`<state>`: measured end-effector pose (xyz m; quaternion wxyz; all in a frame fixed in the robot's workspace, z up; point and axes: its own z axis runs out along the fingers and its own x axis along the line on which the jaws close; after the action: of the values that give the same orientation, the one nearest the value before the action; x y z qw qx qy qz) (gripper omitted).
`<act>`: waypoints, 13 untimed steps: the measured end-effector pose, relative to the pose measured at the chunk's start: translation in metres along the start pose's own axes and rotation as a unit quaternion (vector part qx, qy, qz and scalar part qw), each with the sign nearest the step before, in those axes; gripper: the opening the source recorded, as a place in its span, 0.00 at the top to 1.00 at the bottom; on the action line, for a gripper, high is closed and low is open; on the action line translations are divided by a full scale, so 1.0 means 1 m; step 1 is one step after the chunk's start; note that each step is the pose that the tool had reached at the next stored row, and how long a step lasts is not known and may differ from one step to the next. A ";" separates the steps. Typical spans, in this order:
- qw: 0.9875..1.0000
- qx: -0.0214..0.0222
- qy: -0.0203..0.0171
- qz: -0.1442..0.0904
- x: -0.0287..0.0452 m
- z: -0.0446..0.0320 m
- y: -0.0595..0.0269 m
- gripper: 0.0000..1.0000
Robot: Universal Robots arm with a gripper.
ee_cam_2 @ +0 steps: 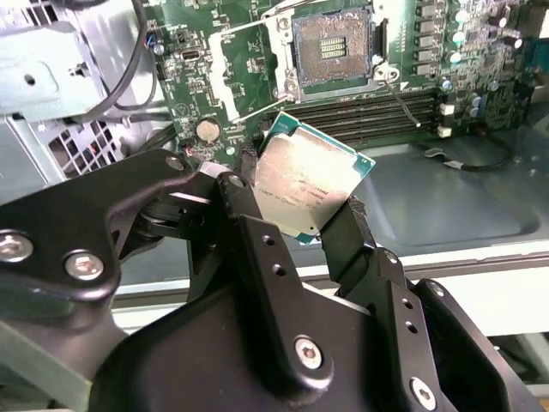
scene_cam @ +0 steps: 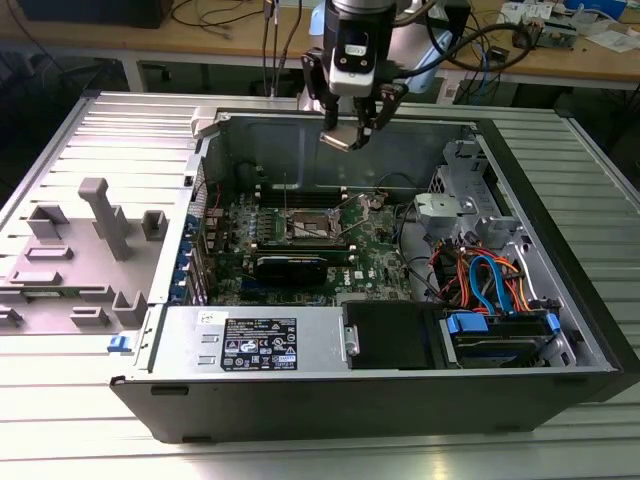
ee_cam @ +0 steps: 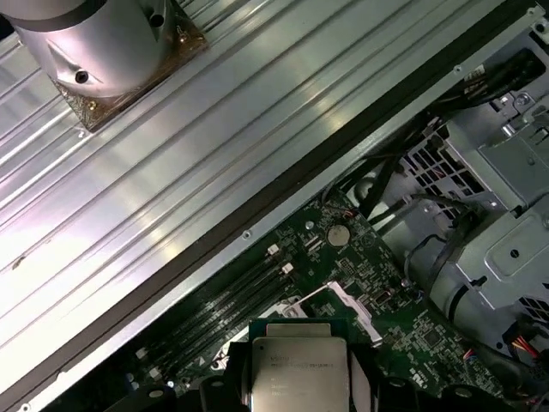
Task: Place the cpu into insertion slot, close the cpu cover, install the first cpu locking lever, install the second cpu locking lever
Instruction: 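Place the cpu into insertion slot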
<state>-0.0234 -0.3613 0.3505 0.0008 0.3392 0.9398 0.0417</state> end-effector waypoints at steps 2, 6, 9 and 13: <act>1.000 0.000 -0.001 0.009 0.0000 0.0006 0.0000 0.46; 1.000 0.000 -0.002 0.023 -0.0010 0.0030 -0.0014 0.46; 0.999 0.000 -0.003 0.038 -0.0013 0.0042 -0.0017 0.46; 0.997 -0.001 -0.006 0.077 -0.0014 0.0076 -0.0020 0.46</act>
<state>-0.0234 -0.3631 0.3427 0.0039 0.4112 0.9107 0.0405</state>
